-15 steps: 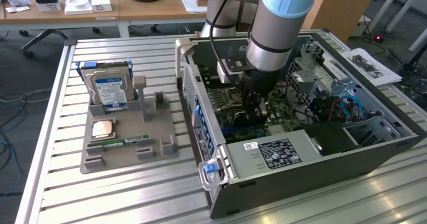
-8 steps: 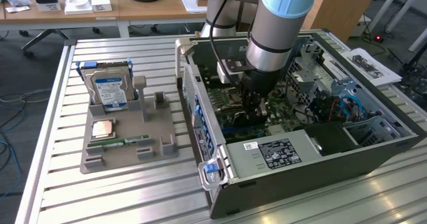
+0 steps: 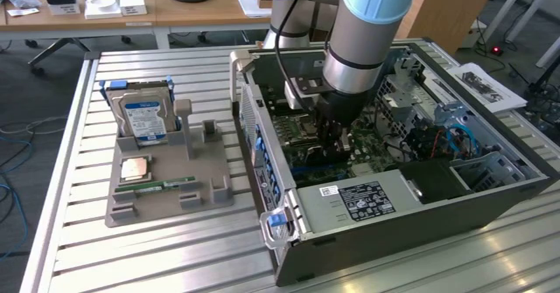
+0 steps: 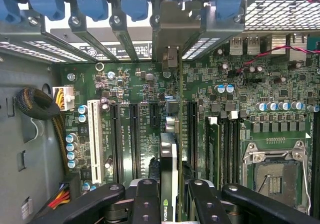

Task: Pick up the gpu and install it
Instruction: 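Insert the gpu into the slot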

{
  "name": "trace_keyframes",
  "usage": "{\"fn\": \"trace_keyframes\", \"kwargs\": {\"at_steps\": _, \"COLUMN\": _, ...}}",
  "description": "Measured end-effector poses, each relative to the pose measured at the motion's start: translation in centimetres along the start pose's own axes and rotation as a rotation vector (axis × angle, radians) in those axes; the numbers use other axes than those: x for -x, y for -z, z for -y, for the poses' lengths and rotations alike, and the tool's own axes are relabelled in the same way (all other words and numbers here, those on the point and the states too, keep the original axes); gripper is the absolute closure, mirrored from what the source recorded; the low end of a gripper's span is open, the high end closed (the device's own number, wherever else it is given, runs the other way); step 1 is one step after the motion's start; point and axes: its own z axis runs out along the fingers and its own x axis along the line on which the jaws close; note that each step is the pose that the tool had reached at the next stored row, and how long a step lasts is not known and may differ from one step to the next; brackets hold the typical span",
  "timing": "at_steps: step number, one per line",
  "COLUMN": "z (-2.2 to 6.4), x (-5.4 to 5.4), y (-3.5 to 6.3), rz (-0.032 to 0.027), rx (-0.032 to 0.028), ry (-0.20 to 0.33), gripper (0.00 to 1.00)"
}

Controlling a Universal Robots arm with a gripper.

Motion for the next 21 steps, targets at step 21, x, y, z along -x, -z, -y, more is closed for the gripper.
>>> {"fn": "trace_keyframes", "kwargs": {"at_steps": 21, "z": -0.01, "x": 0.00, "y": 0.28, "rz": 0.0015, "rx": 0.0007, "ry": 0.000, "gripper": 0.73}}
